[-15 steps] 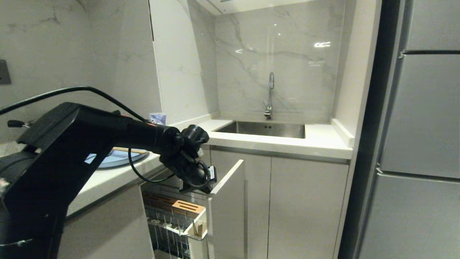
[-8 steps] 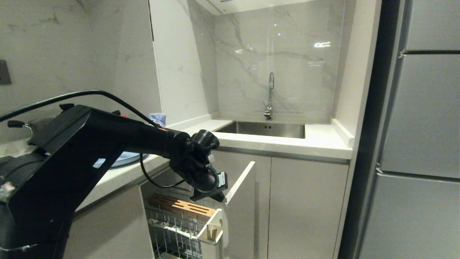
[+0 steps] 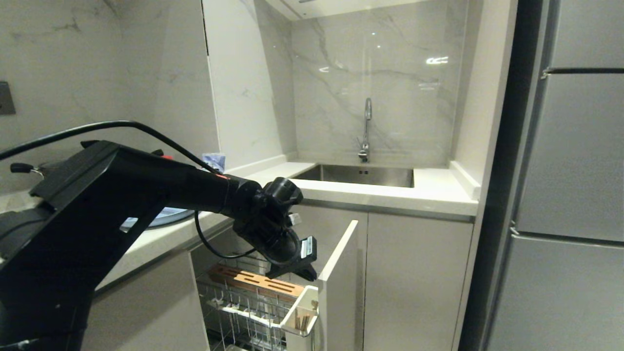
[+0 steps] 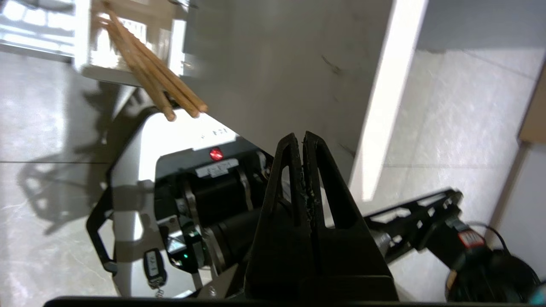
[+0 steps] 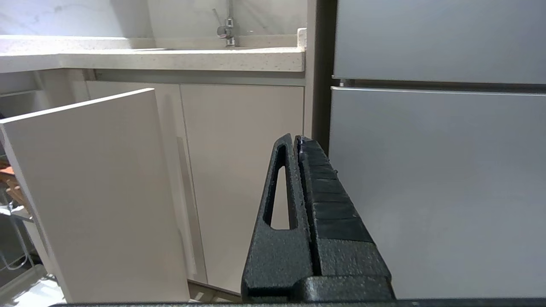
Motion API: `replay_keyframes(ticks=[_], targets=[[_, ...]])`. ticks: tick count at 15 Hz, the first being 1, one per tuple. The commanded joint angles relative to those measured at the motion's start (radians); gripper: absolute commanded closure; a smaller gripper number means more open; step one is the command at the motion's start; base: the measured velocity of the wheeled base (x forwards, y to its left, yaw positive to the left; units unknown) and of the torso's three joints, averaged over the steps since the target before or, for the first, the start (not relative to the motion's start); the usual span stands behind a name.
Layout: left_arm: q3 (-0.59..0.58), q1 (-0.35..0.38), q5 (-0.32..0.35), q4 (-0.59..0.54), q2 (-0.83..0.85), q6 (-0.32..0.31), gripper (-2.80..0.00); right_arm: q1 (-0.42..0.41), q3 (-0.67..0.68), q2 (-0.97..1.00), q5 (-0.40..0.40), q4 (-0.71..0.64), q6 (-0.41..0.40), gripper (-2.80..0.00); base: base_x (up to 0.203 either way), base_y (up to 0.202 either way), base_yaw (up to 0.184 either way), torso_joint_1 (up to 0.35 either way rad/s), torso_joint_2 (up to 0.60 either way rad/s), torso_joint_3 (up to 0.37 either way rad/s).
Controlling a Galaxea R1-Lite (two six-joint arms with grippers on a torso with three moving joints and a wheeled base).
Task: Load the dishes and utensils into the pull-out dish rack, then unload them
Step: Open the cupboard
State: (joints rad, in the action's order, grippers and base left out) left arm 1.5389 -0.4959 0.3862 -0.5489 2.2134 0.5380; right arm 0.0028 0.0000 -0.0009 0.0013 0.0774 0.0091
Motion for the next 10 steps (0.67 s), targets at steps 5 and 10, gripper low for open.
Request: replay_keyframes(ticks=[5,10], targets=[[-0.014,-0.034,0.028,-0.002,-0.015,-0.002,0.0,0.0,0.026,-0.001,0.0,0.001,0.0,0.0,0.0,0.0,0.0,0.0,0.0,0.0],[-0.02,-0.064,0.028,-0.001,-0.018,-0.003,0.0,0.0,0.026,-0.001,0.0,0.001,0.0,0.0,0.0,0.0,0.0,0.0,0.0,0.0]])
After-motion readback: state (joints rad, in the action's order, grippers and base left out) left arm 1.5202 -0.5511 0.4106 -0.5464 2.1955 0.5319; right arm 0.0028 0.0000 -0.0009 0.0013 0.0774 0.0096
